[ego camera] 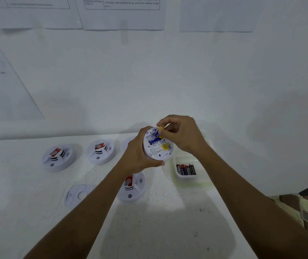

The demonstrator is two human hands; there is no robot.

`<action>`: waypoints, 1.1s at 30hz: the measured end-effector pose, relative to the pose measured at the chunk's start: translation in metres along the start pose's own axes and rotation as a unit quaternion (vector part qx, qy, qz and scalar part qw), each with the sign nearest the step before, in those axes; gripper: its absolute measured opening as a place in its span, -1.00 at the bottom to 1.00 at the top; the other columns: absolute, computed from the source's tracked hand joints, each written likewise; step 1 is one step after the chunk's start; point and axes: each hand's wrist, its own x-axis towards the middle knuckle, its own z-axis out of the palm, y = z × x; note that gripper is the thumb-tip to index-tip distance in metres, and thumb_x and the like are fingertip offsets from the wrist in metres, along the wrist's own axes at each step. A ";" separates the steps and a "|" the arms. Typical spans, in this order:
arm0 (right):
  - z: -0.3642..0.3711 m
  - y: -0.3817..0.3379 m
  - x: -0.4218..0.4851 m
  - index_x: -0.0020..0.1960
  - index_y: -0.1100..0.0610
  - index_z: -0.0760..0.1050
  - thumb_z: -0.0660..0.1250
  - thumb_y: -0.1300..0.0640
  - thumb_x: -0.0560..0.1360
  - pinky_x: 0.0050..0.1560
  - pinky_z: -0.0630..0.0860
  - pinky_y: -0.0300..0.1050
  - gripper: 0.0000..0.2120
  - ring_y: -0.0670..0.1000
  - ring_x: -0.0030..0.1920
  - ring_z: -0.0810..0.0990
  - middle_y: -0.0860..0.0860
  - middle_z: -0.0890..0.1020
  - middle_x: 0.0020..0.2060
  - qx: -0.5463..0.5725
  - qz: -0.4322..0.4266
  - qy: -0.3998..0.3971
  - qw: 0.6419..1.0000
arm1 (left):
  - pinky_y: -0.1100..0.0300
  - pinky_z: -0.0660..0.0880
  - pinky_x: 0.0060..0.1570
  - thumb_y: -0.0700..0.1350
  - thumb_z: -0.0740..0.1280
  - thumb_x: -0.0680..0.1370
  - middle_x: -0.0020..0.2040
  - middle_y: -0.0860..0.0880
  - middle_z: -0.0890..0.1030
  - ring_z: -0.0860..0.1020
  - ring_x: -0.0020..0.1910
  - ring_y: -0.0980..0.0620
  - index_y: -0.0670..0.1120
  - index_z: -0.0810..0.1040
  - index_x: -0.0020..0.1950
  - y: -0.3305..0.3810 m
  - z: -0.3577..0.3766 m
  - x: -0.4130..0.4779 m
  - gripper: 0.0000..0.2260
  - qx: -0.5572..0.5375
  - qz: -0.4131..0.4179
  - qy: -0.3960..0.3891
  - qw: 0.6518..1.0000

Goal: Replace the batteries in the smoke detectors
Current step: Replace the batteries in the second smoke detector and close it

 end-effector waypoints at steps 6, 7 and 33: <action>0.025 0.000 -0.018 -0.06 0.09 0.70 0.49 0.20 0.44 -0.07 0.62 -0.13 -0.91 -0.09 -0.16 0.67 -0.03 0.69 -0.14 -0.050 -0.084 0.004 0.995 | 0.40 0.49 0.06 -0.06 0.67 0.19 0.14 0.17 0.52 0.54 0.12 0.22 0.01 0.36 0.32 0.001 0.003 -0.007 -0.21 0.019 0.007 0.011 1.000; 0.029 0.001 -0.021 -0.06 0.08 0.70 0.49 0.18 0.43 -0.06 0.60 -0.13 -0.90 -0.09 -0.16 0.66 -0.03 0.69 -0.13 -0.075 -0.099 0.006 0.992 | 0.42 0.48 0.05 -0.07 0.67 0.18 0.14 0.19 0.52 0.53 0.12 0.23 0.00 0.37 0.32 0.001 0.003 -0.008 -0.21 0.017 0.008 0.011 1.000; 0.161 -0.054 -0.069 0.22 0.05 0.53 0.48 0.08 0.45 0.08 0.54 -0.01 -0.64 -0.06 0.00 0.56 -0.07 0.63 -0.02 -0.147 -0.003 -0.064 0.987 | 0.45 0.42 0.15 0.02 0.63 0.17 0.19 0.36 0.47 0.46 0.23 0.28 0.09 0.32 0.36 -0.037 -0.156 -0.173 -0.17 0.026 -0.023 0.055 0.998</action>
